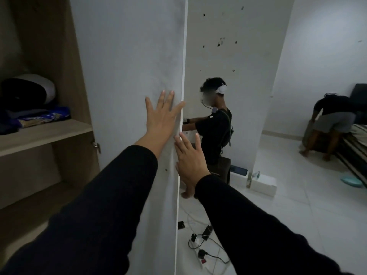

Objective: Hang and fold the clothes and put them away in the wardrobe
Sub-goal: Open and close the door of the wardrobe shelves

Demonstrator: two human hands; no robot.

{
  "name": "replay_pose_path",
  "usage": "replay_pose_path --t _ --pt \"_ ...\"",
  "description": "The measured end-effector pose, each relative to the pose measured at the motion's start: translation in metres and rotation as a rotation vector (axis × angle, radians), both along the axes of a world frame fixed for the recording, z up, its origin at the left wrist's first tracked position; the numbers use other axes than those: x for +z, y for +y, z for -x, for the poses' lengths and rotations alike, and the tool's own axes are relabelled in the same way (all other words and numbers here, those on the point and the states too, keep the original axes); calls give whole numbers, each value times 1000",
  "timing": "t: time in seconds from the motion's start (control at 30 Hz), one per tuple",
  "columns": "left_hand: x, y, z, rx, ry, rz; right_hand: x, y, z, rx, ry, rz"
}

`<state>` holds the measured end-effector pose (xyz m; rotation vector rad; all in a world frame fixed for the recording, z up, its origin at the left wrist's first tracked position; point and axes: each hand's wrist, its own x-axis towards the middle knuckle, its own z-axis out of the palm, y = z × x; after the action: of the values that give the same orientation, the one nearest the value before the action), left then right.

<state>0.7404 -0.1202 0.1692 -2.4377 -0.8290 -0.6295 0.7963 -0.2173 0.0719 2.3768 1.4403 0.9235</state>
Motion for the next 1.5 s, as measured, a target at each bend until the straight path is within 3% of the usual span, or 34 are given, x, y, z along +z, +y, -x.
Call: replay_pose_path --t 0.33,0.53,0.77,0.93,1.1,1.33,1.5 --pt "0 39 -80 11 40 -64 10 42 -87 59 40 -62" --pt "-13 51 -98 -11 -54 -44 3 56 -117 138 -52 -75" --pt "-12 44 -93 99 -111 -33 -5 58 -132 259 -75 -126" --pt "-16 24 -73 308 -166 9 0 46 -131 439 -38 -152" --pt "-31 -18 -36 542 -206 61 1 28 -116 641 202 -232" --pt "-46 -82 73 903 -294 134 3 2 -40 870 599 -186" --pt "-57 -142 147 1116 -335 176 2 -22 39 1056 720 -128"
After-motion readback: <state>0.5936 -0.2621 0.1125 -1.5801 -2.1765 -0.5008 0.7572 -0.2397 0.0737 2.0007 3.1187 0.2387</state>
